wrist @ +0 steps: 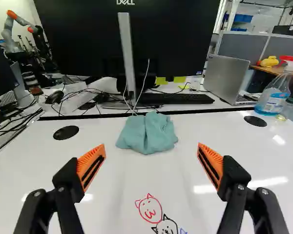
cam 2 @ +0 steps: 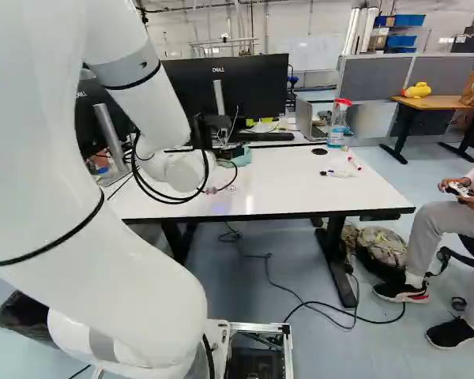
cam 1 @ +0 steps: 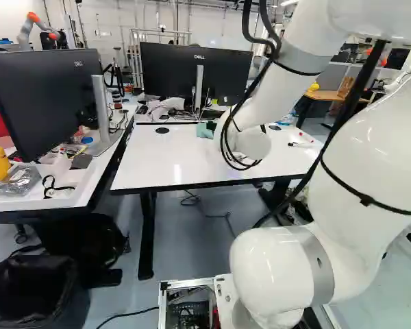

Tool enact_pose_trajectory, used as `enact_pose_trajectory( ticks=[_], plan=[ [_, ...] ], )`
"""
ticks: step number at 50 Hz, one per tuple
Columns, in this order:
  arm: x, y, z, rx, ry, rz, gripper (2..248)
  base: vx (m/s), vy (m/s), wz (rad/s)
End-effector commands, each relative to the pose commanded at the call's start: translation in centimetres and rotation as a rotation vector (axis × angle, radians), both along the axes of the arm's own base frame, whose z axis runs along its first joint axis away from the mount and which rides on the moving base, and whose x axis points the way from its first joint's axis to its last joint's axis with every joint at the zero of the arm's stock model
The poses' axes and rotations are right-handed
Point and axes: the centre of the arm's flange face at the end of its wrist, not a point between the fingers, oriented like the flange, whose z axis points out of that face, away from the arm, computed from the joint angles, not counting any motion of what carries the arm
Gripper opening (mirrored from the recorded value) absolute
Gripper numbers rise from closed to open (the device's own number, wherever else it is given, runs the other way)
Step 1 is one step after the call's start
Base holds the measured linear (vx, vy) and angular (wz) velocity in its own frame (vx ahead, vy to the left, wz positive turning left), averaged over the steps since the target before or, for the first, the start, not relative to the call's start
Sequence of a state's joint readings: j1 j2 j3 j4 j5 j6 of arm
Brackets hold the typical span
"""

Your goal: Clean the table with the green towel

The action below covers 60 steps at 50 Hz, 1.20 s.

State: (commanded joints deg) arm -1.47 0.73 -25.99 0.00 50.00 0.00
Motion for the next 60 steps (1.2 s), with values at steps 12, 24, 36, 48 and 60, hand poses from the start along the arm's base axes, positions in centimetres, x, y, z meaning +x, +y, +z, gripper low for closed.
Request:
enact_pose_trajectory(
  ticks=[12,24,36,48,60],
  plan=[
    [2.5,0.0,0.0,0.0,-0.001,0.001,247,0.0,0.0,0.0],
    [5.0,0.0,0.0,0.0,-0.005,0.002,247,0.0,0.0,0.0],
    [7.5,-0.1,-0.1,0.0,-0.01,0.003,247,0.0,0.0,0.0],
    [10.0,-0.1,-0.3,0.0,-0.018,0.004,247,0.0,0.0,0.0],
    [12.4,-0.1,-0.6,0.0,-0.011,0.004,247,0.0,0.0,0.0]
  ],
)
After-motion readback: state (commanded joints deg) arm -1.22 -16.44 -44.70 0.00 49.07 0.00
